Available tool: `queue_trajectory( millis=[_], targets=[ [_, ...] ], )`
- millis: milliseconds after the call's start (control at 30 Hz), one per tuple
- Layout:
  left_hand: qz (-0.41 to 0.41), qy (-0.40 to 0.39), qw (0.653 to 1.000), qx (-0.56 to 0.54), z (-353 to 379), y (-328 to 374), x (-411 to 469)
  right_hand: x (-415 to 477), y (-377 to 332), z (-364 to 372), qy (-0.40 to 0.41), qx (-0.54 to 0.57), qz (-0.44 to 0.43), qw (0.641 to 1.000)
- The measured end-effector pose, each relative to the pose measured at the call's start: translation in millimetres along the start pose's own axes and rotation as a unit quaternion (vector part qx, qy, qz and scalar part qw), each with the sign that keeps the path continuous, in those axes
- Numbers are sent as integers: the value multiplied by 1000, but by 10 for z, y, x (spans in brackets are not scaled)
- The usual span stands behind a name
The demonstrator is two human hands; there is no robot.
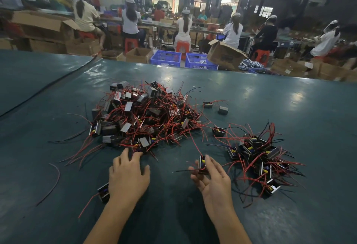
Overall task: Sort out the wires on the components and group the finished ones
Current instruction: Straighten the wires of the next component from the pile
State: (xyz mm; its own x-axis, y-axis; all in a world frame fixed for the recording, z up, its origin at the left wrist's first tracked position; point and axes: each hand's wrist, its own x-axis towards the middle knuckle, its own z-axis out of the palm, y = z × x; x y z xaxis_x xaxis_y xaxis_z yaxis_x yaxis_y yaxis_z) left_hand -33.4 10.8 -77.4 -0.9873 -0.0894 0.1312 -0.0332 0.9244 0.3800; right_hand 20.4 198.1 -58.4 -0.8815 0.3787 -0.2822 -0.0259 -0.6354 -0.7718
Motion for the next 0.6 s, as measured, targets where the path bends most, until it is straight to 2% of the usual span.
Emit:
queue_trajectory(
  millis=[100,200,300,433,467,500,600],
  targets=[
    [48,25,990,-128,3,29,-9,-9,-12,-11,1,-14,-11,1000],
    [160,20,954,-252,-10,157,-95,4,-22,-14,11,-1,-15,1000],
    [239,32,928,-282,4,274,-200,22,-31,-31,22,3,-24,999],
    [156,176,954,-185,-85,225,-147,55,-29,-82,6,10,-42,999],
    [129,185,961,-163,-115,178,-115,65,-28,-88,0,15,-46,999],
    [99,164,972,-136,-133,124,-78,74,-23,-91,-6,20,-49,999],
    [9,6,999,-42,-126,7,8,114,4,-108,-21,24,-51,998]
  ],
)
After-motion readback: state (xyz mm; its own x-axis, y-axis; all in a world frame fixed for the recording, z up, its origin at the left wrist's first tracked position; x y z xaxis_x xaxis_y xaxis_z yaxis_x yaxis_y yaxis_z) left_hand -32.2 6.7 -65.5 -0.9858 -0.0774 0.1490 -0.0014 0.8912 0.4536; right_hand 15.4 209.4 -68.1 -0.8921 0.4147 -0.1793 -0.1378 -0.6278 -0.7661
